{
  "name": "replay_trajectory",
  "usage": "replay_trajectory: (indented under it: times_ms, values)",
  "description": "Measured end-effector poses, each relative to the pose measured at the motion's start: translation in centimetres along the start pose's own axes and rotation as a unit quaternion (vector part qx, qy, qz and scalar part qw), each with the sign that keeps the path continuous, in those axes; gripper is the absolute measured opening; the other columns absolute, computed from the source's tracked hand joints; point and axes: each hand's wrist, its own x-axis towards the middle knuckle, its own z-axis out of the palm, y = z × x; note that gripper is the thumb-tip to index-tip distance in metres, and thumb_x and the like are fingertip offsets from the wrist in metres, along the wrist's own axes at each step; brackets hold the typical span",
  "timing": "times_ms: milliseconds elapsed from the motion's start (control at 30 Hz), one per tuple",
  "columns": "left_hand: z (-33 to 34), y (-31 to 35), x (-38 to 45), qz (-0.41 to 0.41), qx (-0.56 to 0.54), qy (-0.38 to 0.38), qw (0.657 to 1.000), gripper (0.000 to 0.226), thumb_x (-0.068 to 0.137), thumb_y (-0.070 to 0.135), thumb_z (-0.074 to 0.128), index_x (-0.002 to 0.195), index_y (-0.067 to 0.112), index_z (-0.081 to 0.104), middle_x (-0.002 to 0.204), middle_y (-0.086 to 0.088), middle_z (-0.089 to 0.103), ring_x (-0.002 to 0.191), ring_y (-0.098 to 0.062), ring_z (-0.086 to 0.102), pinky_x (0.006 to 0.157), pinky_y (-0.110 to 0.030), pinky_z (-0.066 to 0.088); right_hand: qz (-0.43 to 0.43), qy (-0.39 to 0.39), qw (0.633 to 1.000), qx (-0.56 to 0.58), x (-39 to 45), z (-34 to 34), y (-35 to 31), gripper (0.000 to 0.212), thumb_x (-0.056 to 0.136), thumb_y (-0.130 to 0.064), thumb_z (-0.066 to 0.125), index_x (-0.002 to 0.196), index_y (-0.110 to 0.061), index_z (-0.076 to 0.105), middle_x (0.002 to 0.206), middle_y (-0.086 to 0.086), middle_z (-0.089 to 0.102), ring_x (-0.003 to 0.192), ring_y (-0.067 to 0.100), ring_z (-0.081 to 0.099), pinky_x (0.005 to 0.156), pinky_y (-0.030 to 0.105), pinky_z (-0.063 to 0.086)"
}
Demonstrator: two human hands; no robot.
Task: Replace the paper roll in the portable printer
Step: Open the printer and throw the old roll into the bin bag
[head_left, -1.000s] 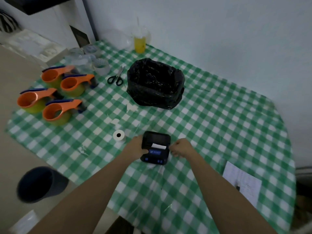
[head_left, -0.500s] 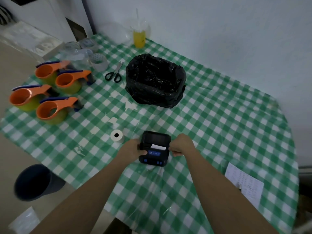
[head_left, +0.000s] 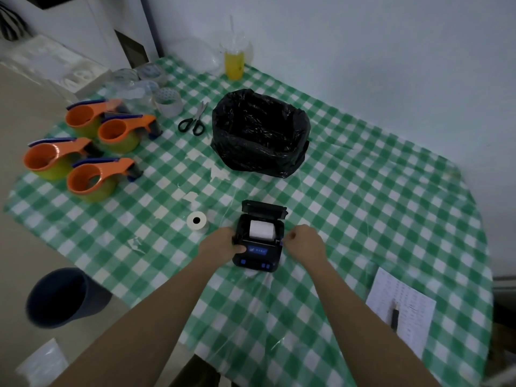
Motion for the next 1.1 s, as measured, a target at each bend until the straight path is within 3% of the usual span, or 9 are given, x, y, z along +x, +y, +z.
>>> replay_trajectory:
  times_ms: [67, 133, 333, 500, 633, 767, 933, 1033, 1100]
  values:
    - [0.0, -0.1, 0.1, 0.000, 0.002, 0.002, 1.000, 0.038, 0.085, 0.030, 0.063, 0.116, 0.010, 0.056, 0.119, -0.010, 0.064, 0.108, -0.028, 0.060, 0.085, -0.037, 0.044, -0.056, 0.074, 0.995, 0.048, -1.3, 1.0, -0.2, 0.019, 0.087, -0.025, 0.061, 0.092, -0.009, 0.070, 0.088, 0.008, 0.068, 0.082, 0.022, 0.062, 0.071, 0.030, 0.049]
    - [0.0, -0.2, 0.0, -0.001, 0.009, 0.004, 1.000, 0.038, 0.084, 0.032, 0.063, 0.115, 0.010, 0.056, 0.118, -0.010, 0.064, 0.107, -0.028, 0.060, 0.083, -0.036, 0.044, -0.085, 0.102, 0.986, 0.103, -1.5, 2.1, -0.7, 0.025, 0.085, -0.029, 0.065, 0.100, -0.010, 0.069, 0.097, 0.009, 0.063, 0.091, 0.022, 0.058, 0.079, 0.030, 0.046]
    - [0.2, 0.1, -0.7, 0.023, 0.034, 0.019, 0.999, 0.037, 0.086, 0.030, 0.059, 0.114, 0.006, 0.054, 0.118, -0.015, 0.061, 0.105, -0.030, 0.060, 0.082, -0.038, 0.046, -0.033, 0.098, 0.983, 0.153, 0.1, 4.3, -1.7, 0.020, 0.081, -0.025, 0.068, 0.087, -0.005, 0.068, 0.095, 0.012, 0.061, 0.091, 0.026, 0.056, 0.075, 0.028, 0.039]
    - [-0.5, 0.4, -1.6, 0.021, 0.004, 0.060, 0.998, 0.050, 0.087, 0.034, 0.059, 0.125, 0.005, 0.047, 0.128, -0.014, 0.055, 0.112, -0.029, 0.056, 0.091, -0.041, 0.047, -0.096, 0.072, 0.957, 0.264, -2.4, 0.6, -2.8, 0.014, 0.083, -0.023, 0.067, 0.080, -0.009, 0.064, 0.089, 0.008, 0.061, 0.079, 0.024, 0.058, 0.072, 0.032, 0.047]
    - [-3.1, 1.1, -2.4, 0.053, -0.049, 0.114, 0.991, 0.047, 0.090, 0.029, 0.055, 0.132, 0.010, 0.047, 0.130, -0.008, 0.058, 0.112, -0.027, 0.057, 0.094, -0.040, 0.048, -0.150, 0.108, 0.921, 0.342, -4.7, -5.3, -5.5, 0.006, 0.086, -0.020, 0.065, 0.087, -0.015, 0.066, 0.084, 0.005, 0.068, 0.076, 0.017, 0.062, 0.070, 0.027, 0.050]
    - [-6.6, 2.9, -2.3, 0.086, -0.069, 0.156, 0.982, 0.039, 0.092, 0.026, 0.050, 0.128, 0.012, 0.050, 0.125, -0.006, 0.060, 0.101, -0.028, 0.061, 0.085, -0.038, 0.050, -0.178, 0.145, 0.891, 0.392, -4.1, -9.9, -9.5, 0.008, 0.086, -0.020, 0.065, 0.078, -0.022, 0.063, 0.076, 0.003, 0.065, 0.072, 0.016, 0.060, 0.069, 0.032, 0.051]
    - [-10.6, 5.4, -1.3, 0.124, -0.071, 0.192, 0.971, 0.037, 0.095, 0.024, 0.047, 0.128, 0.010, 0.049, 0.124, -0.006, 0.059, 0.099, -0.028, 0.060, 0.076, -0.034, 0.046, -0.194, 0.180, 0.884, 0.385, 0.3, -12.5, -13.9, 0.011, 0.086, -0.023, 0.063, 0.087, -0.011, 0.065, 0.081, 0.007, 0.066, 0.071, 0.016, 0.059, 0.079, 0.039, 0.054]
    - [-12.1, 5.9, -0.3, 0.122, -0.061, 0.197, 0.971, 0.038, 0.095, 0.022, 0.045, 0.130, 0.008, 0.048, 0.124, -0.008, 0.059, 0.098, -0.029, 0.060, 0.079, -0.038, 0.048, -0.176, 0.179, 0.897, 0.363, 4.0, -12.6, -15.6, 0.023, 0.089, -0.019, 0.059, 0.110, -0.010, 0.064, 0.107, 0.010, 0.068, 0.094, 0.020, 0.063, 0.090, 0.043, 0.054]
    - [-12.5, 5.5, 0.4, 0.116, -0.060, 0.195, 0.972, 0.038, 0.095, 0.022, 0.045, 0.130, 0.008, 0.049, 0.125, -0.010, 0.059, 0.101, -0.029, 0.059, 0.083, -0.040, 0.049, -0.142, 0.148, 0.916, 0.345, 5.5, -11.9, -15.8, 0.038, 0.092, -0.015, 0.054, 0.129, -0.007, 0.052, 0.131, 0.013, 0.057, 0.113, 0.026, 0.057, 0.096, 0.045, 0.051]
